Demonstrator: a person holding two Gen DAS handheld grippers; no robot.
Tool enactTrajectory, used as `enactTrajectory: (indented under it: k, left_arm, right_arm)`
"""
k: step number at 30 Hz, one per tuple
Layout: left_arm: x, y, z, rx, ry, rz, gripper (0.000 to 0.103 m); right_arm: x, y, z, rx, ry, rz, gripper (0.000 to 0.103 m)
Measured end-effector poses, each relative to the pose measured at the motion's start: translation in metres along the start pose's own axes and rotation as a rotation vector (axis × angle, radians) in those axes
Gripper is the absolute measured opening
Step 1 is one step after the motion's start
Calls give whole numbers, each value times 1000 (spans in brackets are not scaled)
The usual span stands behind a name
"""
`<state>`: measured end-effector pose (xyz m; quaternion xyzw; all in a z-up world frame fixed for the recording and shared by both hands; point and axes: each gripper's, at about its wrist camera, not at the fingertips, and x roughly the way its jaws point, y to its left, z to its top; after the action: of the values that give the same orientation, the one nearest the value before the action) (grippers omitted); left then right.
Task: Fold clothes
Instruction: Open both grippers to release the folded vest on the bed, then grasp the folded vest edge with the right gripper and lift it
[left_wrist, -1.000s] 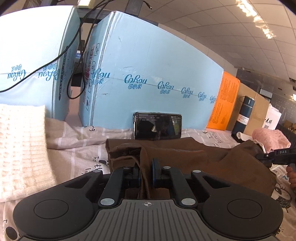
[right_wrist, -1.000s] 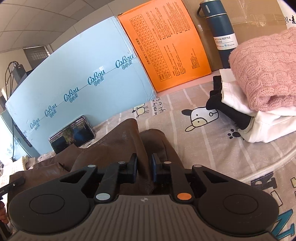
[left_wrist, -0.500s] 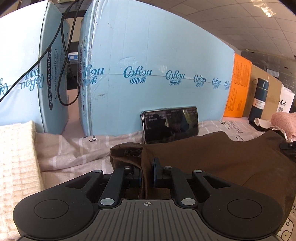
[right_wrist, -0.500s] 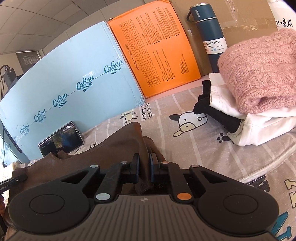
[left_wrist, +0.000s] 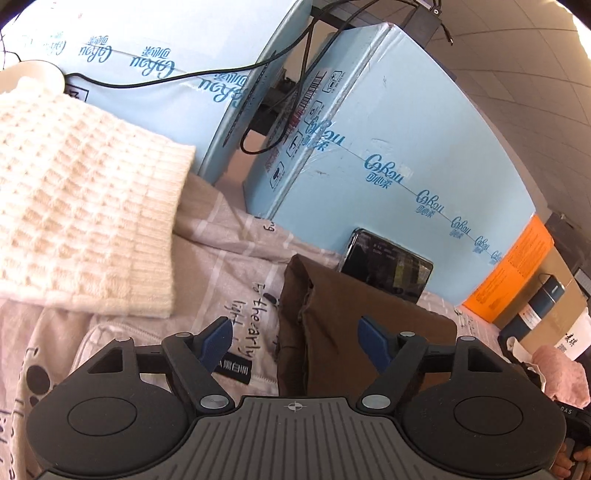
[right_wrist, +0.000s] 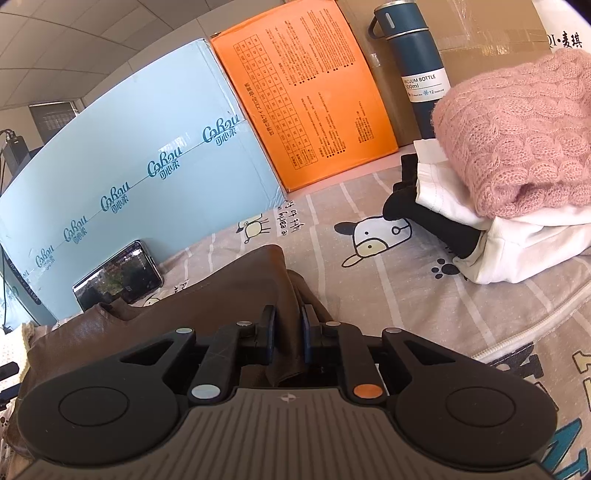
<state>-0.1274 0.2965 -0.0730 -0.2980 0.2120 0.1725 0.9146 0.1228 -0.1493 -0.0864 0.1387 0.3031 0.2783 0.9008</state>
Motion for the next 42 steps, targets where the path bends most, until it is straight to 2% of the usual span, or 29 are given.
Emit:
enactTrajectory:
  k: [1, 5, 12, 16, 20, 22, 23, 24, 26, 30, 33, 36, 42]
  left_arm:
    - [-2, -1, -6, -3, 9, 6, 76]
    - [-4, -16, -18, 89, 7, 52, 76]
    - [-2, -19, -20, 134, 9, 59, 79]
    - [-1, -22, -22, 163, 10, 69, 80]
    - [2, -26, -24, 196, 12, 79, 82]
    - [1, -25, -24, 196, 11, 75, 82]
    - [0, -25, -24, 193, 10, 72, 82]
    - [0, -24, -24, 190, 9, 67, 82]
    - [-1, -24, -24, 186, 7, 56, 82]
    - [-4, -25, -24, 193, 0, 34, 82]
    - [-7, -27, -25, 205, -10, 16, 83]
    - [-10, -29, -25, 214, -18, 6, 83]
    - [-16, -33, -27, 233, -31, -16, 84]
  right_arm:
    - [0, 0, 0, -3, -3, 0, 13]
    - [-1, 3, -1, -28, -19, -11, 10]
    - [-4, 17, 4, -130, -89, -31, 9]
    - [10, 23, 4, -185, -60, -83, 9]
    - [15, 18, 4, -166, -42, -92, 11]
    - [13, 14, 3, -141, -53, -91, 16]
    - [11, 12, 3, -124, -62, -91, 25]
    - [9, 8, 4, -100, -76, -91, 43]
    - [4, 1, 5, -51, -104, -90, 62]
    - [-9, -3, 7, 9, -131, -87, 80]
    - [-25, -2, 11, 63, -117, -66, 87]
    - [-45, -3, 13, 180, -80, -68, 90]
    - [-79, -15, 8, 430, 61, -66, 93]
